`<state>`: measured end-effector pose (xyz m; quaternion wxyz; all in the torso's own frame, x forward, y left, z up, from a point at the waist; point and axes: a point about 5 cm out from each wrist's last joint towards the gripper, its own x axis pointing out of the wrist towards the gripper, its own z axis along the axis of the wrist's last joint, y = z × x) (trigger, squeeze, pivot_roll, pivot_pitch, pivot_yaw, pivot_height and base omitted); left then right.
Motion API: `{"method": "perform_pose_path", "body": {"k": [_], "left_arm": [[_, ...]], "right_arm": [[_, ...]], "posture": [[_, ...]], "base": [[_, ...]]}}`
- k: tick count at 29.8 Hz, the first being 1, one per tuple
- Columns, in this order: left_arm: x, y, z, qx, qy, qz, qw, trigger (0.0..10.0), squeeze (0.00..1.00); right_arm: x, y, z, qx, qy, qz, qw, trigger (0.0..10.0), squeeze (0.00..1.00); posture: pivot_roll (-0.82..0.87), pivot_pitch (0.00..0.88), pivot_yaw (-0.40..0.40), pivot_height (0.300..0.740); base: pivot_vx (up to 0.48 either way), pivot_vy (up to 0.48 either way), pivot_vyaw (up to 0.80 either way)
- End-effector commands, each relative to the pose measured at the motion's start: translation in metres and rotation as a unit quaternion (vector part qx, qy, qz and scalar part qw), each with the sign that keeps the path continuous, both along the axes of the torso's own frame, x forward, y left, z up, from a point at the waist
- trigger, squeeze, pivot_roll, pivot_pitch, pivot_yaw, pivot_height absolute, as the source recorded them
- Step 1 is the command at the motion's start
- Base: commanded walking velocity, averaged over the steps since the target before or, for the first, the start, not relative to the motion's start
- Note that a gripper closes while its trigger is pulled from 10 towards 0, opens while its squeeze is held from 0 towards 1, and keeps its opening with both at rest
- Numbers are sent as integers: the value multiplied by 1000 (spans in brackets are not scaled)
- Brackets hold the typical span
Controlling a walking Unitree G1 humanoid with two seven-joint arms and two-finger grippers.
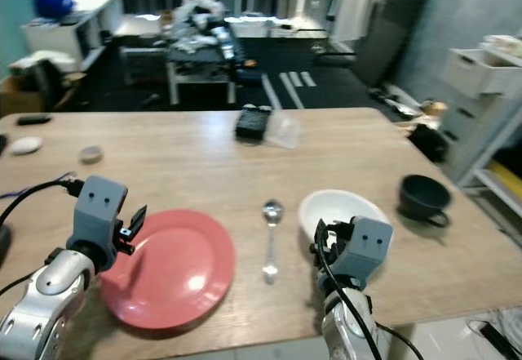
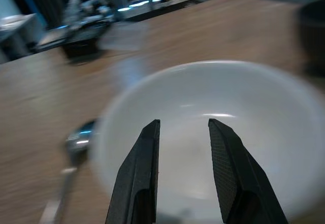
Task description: Setting the table
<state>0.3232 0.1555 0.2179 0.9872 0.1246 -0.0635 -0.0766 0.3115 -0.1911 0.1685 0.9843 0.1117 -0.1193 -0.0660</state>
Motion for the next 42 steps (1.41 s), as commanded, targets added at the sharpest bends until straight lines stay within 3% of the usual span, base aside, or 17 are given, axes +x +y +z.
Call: {"method": "perform_pose_path", "body": {"k": [1,10,35,37,38,39,40,42], "left_arm": [[-1,5,-6,7,8,9,1000,10000,0],[-1,5,-7,6,9,11,1000,10000,0],[0,3,-6,3,5,8,1000,10000,0],[-1,3,-1,13,-16,18,1000,10000,0],[-2,5,9,19,-60,42,997,10000,0],[-2,5,9,19,-60,42,997,10000,0],[-5,6,24,41,-120,60,990,10000,0],[-9,1,32,45,-147,39,987,10000,0]], "right_arm": [[-1,2,-5,-5,6,2,1000,10000,0],[-1,3,-6,0,9,5,1000,10000,0],[-2,0,-9,7,14,2,1000,10000,0],[-2,0,-10,7,14,2,1000,10000,0],[-2,1,-10,6,14,2,1000,10000,0],[-2,1,-10,6,14,2,1000,10000,0],[-3,1,-9,6,10,4,1000,10000,0],[-3,1,-7,-1,5,5,1000,10000,0]], "posture": [[38,140,58,740],[39,143,58,740],[37,149,59,740],[38,150,59,740],[39,150,60,740],[39,150,60,740],[38,151,61,740],[42,151,58,740]], "base": [[0,0,0],[0,0,0],[0,0,-800],[0,0,-800],[0,0,-800],[0,0,-800],[0,0,-800],[0,0,-800]]}}
